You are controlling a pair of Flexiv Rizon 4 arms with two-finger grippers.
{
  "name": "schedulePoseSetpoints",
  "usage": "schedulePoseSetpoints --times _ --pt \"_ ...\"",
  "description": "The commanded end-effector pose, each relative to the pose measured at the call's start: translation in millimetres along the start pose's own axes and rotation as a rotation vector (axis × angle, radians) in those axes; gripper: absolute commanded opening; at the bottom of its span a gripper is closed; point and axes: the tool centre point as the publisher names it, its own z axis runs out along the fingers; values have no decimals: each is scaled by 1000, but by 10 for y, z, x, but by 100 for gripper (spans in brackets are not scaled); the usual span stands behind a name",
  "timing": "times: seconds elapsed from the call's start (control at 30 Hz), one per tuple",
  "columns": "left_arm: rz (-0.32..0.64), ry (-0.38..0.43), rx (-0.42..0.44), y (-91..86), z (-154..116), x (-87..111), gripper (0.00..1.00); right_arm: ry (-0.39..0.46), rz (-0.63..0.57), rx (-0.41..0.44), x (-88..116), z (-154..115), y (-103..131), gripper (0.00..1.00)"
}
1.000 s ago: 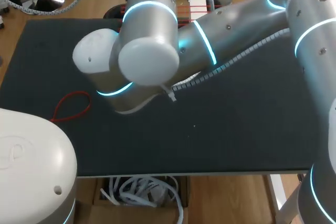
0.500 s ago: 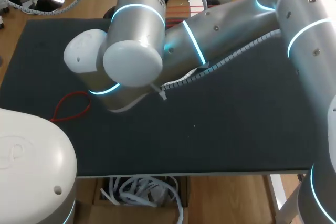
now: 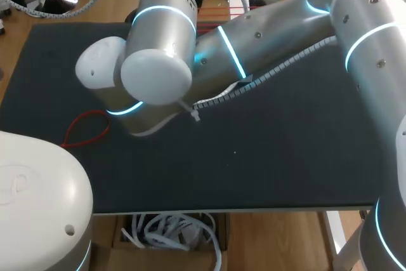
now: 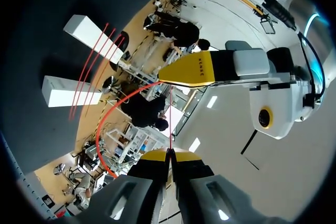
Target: Grab the tape and strap the tape.
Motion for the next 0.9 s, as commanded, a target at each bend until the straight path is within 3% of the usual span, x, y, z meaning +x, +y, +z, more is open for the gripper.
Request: schedulePoseSetpoints --times 0.03,0.9 --pt "-1 1 -5 -5 -10 1 0 5 -2 -3 -25 -5 15 0" --pt "-1 1 -5 -5 -10 1 0 12 -18 -35 3 -64 164 0"
